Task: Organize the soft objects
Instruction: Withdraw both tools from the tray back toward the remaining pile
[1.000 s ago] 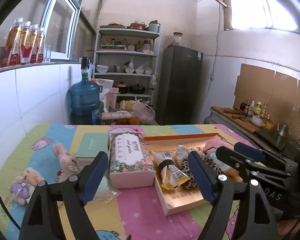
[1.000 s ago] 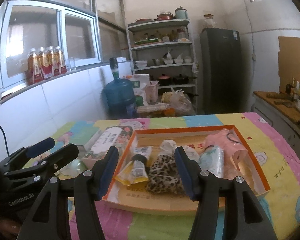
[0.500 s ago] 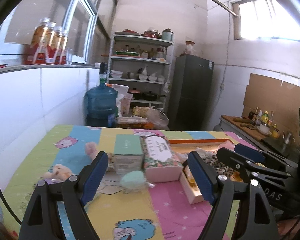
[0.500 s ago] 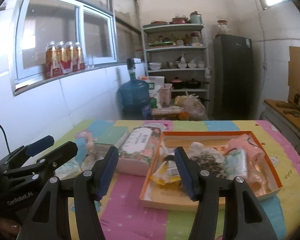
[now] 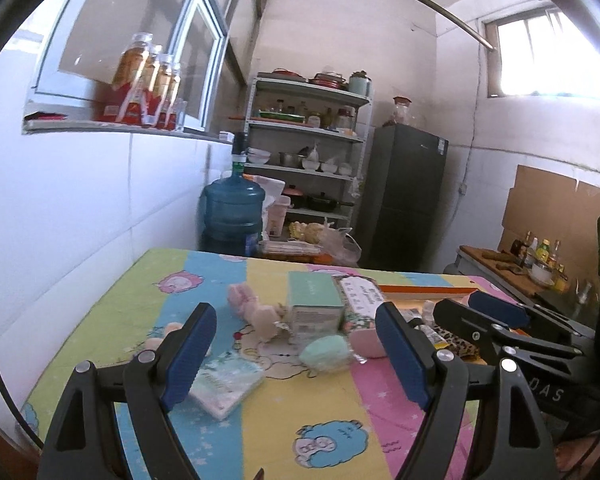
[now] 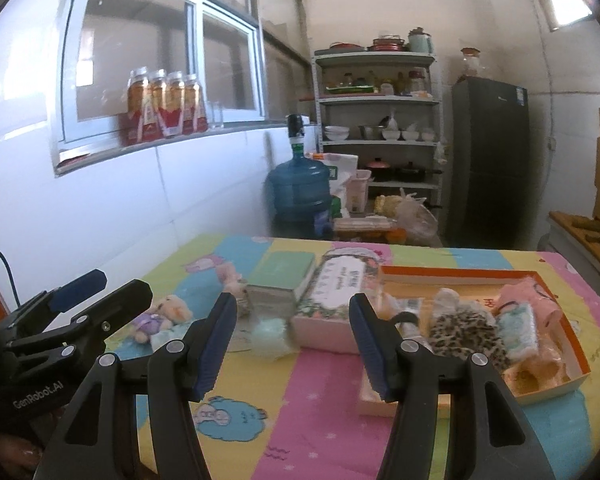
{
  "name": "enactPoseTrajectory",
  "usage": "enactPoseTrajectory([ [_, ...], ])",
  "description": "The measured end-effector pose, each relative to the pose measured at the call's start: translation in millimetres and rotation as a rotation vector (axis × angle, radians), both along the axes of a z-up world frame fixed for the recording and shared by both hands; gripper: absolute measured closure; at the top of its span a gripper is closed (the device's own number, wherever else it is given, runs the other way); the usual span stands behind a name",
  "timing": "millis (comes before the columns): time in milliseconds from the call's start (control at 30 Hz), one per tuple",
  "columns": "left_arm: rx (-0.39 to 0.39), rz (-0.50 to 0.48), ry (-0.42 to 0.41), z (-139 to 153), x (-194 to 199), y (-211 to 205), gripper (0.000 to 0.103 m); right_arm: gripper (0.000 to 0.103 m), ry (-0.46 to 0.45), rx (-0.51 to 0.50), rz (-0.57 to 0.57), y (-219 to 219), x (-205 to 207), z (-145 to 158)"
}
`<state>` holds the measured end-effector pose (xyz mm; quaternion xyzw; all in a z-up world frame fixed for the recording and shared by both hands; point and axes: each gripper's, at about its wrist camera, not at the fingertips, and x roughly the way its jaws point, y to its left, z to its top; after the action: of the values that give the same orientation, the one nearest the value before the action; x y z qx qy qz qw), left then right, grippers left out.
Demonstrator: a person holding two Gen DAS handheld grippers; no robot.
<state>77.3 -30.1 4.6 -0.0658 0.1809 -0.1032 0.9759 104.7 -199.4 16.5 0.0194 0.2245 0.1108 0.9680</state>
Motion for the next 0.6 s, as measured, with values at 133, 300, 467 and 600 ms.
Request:
enactPoseTrajectory([
  [133,-0.021,0.018,0.007,-4,-1,19,0.022,0.043,0.006,-0.014,0.024,18,0,0],
  [300,-0.038,0.041,0.015,-9,-1,41,0.022,0.043,0.017,-0.028,0.056,42,4,-3],
  [467,-0.044,0.057,0.034,-18,1,60,0.022,0.042,0.034,-0.03,0.081,62,6,-10],
  [600,-0.051,0.069,0.049,-25,3,72,0.022,0.033,0.05,-0.034,0.099,75,12,-16],
])
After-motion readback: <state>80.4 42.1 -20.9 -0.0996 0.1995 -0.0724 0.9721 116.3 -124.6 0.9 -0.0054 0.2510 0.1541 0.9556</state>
